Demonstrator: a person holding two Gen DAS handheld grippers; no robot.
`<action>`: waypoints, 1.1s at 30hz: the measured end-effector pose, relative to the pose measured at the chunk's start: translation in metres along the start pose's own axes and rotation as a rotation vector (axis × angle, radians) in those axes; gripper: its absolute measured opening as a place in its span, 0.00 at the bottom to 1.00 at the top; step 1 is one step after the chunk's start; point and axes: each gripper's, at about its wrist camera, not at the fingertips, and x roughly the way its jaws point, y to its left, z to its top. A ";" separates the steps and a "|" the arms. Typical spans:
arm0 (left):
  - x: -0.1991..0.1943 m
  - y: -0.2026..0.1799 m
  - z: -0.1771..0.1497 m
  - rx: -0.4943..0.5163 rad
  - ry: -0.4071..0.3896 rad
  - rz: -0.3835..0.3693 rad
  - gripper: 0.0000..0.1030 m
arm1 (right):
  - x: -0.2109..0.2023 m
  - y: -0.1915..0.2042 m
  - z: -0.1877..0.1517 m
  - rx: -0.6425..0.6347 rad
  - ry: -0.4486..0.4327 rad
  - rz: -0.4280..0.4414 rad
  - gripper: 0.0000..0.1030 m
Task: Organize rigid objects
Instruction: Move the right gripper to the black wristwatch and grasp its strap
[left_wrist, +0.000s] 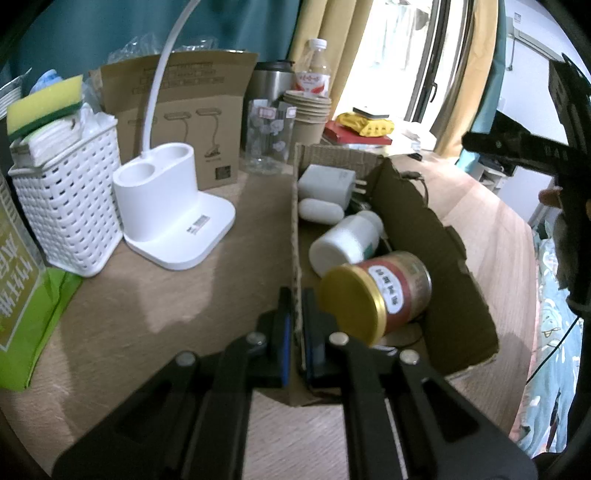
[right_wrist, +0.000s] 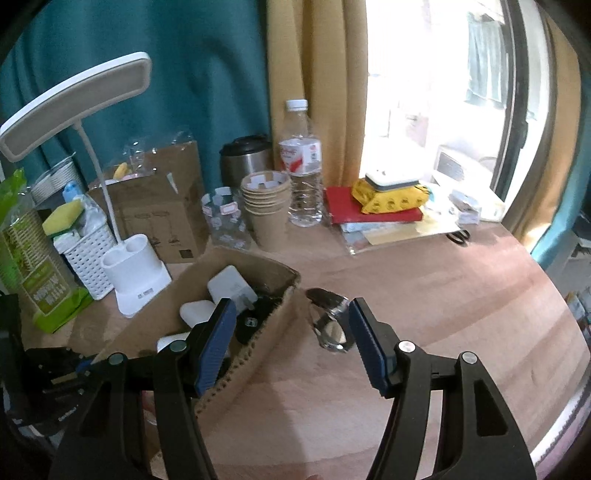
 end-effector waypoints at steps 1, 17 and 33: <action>0.000 0.000 0.000 0.000 0.000 0.000 0.06 | 0.000 -0.002 -0.001 0.003 0.003 -0.004 0.64; 0.000 0.000 0.000 0.000 0.000 0.000 0.06 | 0.006 -0.029 -0.041 0.060 0.065 -0.060 0.65; 0.000 0.000 -0.001 0.001 -0.001 0.000 0.06 | 0.038 -0.042 -0.057 0.059 0.105 -0.100 0.65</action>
